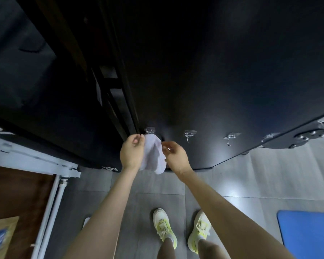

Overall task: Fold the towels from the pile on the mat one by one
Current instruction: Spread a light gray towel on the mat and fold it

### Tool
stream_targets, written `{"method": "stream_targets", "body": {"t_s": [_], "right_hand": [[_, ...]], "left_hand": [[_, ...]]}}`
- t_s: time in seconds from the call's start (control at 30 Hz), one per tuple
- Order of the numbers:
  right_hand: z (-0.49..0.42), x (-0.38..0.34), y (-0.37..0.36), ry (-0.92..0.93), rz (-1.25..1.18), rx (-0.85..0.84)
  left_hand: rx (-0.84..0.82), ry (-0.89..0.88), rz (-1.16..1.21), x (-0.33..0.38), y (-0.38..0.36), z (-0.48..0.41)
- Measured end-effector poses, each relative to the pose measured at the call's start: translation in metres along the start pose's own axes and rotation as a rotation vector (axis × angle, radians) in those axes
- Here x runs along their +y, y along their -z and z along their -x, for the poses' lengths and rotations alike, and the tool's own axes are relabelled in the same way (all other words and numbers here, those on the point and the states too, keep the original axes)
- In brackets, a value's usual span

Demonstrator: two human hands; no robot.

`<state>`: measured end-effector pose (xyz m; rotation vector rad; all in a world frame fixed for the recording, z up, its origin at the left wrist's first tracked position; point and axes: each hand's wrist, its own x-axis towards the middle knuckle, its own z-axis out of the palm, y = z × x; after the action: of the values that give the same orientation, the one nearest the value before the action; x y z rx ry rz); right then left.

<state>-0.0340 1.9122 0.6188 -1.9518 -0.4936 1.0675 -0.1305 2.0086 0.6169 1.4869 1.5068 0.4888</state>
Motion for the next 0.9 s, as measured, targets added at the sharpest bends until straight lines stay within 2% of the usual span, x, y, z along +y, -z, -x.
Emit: {"method": "stream_targets", "body": {"t_s": [0.23,0.33,0.43,0.57,0.7,0.9], "right_hand": [[0.05,0.02,0.069,0.009,-0.044,-0.03],[0.081,0.045,0.113,-0.006,-0.016,-0.032],[0.118,0.083,0.164,-0.051,0.017,0.013],[0.188,0.155,0.239,-0.159,0.004,0.114],[0.27,0.229,0.308,-0.264,-0.084,0.294],[0.368,0.326,0.386,-0.395,-0.259,0.55]], "left_hand": [[-0.042,-0.31,-0.246,0.031,0.011,0.071],[-0.131,-0.467,-0.309,0.047,-0.005,0.107],[-0.298,-0.596,-0.389,0.062,-0.036,0.148],[-0.528,-0.706,-0.474,0.076,-0.101,0.22],[-0.745,-0.815,-0.573,0.083,-0.173,0.298],[-0.974,-1.002,-0.666,0.095,-0.275,0.405]]}}
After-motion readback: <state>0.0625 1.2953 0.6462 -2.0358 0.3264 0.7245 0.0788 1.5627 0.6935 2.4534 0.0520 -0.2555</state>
